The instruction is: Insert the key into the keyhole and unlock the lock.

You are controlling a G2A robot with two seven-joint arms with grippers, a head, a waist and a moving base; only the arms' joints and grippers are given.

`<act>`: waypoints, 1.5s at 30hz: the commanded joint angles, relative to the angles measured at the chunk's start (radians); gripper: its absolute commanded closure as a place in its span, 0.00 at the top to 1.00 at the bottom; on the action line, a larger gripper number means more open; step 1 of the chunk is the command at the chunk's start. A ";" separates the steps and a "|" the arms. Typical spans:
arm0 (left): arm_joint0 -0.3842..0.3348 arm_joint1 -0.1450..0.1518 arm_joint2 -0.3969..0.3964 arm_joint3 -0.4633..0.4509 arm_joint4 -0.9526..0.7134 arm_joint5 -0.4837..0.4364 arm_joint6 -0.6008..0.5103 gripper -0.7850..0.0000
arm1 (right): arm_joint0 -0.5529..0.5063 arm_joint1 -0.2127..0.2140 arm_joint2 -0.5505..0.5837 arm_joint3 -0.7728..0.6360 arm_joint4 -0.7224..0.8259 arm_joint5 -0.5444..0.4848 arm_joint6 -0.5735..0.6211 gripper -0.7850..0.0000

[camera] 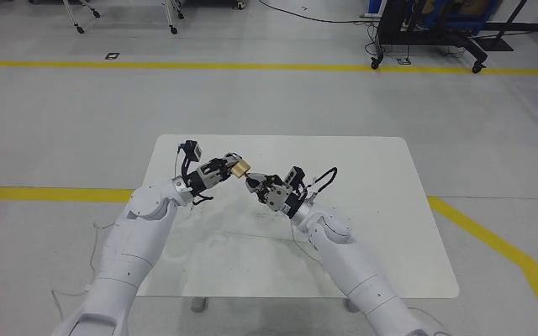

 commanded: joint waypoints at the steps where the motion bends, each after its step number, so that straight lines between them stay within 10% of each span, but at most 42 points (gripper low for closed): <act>1: -0.002 0.000 0.004 0.003 0.005 0.013 0.004 0.00 | -0.016 0.003 -0.003 -0.029 -0.053 -0.032 -0.022 0.73; 10: -0.022 -0.001 0.068 0.023 0.200 0.096 0.067 0.00 | -0.118 0.060 0.138 -0.187 -0.402 -0.141 -0.096 1.00; 16: -0.036 -0.016 0.175 0.021 0.409 0.133 0.140 0.00 | -0.237 0.088 0.297 -0.350 -0.395 -0.186 -0.141 1.00; 21: -0.071 -0.034 0.249 0.063 0.491 0.189 0.136 0.20 | -0.237 0.088 0.297 -0.350 -0.395 -0.186 -0.141 1.00; 24: -0.083 -0.041 0.289 0.089 0.590 0.195 0.187 0.50 | -0.237 0.088 0.297 -0.350 -0.395 -0.186 -0.141 1.00; 26: -0.087 -0.046 0.308 0.095 0.622 0.202 0.193 1.00 | -0.237 0.088 0.297 -0.350 -0.395 -0.186 -0.141 1.00; 28: -0.087 -0.049 0.310 0.095 0.615 0.201 0.198 1.00 | -0.237 0.088 0.297 -0.350 -0.395 -0.186 -0.141 1.00; 39: -0.032 0.000 0.113 -0.081 0.510 -0.044 0.199 1.00 | -0.228 0.088 0.291 -0.354 -0.415 -0.224 -0.156 1.00; 45: 0.115 0.067 -0.095 -0.478 1.163 -0.292 0.633 1.00 | -0.214 0.101 0.381 -0.424 -0.376 -0.352 -0.124 1.00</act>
